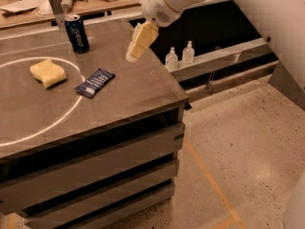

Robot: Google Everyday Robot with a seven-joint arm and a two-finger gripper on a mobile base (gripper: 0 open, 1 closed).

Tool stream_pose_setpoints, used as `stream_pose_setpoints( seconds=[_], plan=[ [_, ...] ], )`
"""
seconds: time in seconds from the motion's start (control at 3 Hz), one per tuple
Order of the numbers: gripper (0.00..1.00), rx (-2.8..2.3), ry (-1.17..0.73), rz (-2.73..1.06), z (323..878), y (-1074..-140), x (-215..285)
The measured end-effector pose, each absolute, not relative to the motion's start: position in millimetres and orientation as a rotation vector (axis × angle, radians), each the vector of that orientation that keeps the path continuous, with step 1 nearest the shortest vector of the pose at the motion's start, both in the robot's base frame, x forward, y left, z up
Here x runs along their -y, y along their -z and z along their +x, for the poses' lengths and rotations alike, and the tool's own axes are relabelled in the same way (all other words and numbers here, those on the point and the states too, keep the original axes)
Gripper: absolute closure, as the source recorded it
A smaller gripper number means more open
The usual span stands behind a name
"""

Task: Pick pepsi can

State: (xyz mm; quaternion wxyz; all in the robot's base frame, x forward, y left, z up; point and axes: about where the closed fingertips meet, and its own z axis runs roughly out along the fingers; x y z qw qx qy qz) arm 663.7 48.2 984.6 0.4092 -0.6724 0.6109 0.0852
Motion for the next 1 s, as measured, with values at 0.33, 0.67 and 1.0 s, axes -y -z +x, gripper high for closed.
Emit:
stream_pose_setpoints(
  seconds=[0.33,0.67,1.0],
  plan=[
    [0.00,-1.508,-0.184,-1.633,679,-996,-54],
    [0.00,-1.506,-0.181,-1.619,681,-994,-56],
    [0.00,-1.495,-0.162,-1.548,710,-984,-62]
  ],
)
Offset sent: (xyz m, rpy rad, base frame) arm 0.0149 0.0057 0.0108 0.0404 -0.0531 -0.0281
